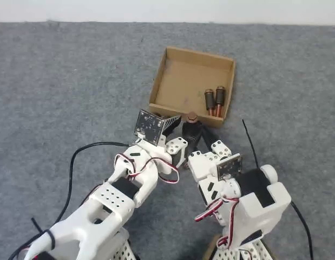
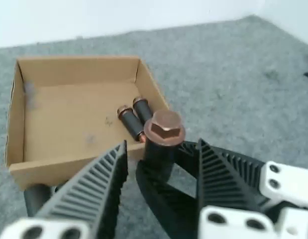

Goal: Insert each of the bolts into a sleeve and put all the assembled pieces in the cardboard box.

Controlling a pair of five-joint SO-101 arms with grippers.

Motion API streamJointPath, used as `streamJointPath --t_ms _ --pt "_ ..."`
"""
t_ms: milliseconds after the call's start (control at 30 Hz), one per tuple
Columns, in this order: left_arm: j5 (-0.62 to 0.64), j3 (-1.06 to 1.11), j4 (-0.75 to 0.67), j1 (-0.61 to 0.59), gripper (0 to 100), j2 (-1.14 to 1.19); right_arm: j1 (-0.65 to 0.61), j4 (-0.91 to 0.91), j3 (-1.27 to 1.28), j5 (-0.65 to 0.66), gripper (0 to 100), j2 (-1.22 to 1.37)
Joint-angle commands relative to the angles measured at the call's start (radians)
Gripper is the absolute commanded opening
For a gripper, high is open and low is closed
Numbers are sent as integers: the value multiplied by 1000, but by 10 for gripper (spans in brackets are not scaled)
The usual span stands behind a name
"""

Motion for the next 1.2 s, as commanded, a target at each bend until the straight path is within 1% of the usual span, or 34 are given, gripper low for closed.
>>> streamJointPath --t_ms 0,100,367,467,533,600,767,933,1067,1167 --pt "0 -50 -23 5 206 -23 13 -21 23 0 6 -53" --pt "-2 -47 0 3 204 -86 13 -19 21 0 6 -51" --pt "2 -116 358 5 203 -468 13 -18 8 0 6 -45" --pt "-3 -151 473 0 203 -595 13 -18 8 0 6 -45" --pt "-3 -166 526 -29 202 -658 13 -18 9 0 6 -45" --pt "-3 -171 549 -72 202 -695 13 -18 9 0 6 -45" --pt "-3 -171 551 -221 202 -735 13 -18 14 0 6 -45" --pt "-3 -174 552 -405 202 -767 15 -18 15 0 6 -45" --pt "-3 -176 632 -542 202 -819 15 -18 15 0 6 -45" --pt "-5 -176 726 -606 202 -884 15 -18 15 0 6 -45"
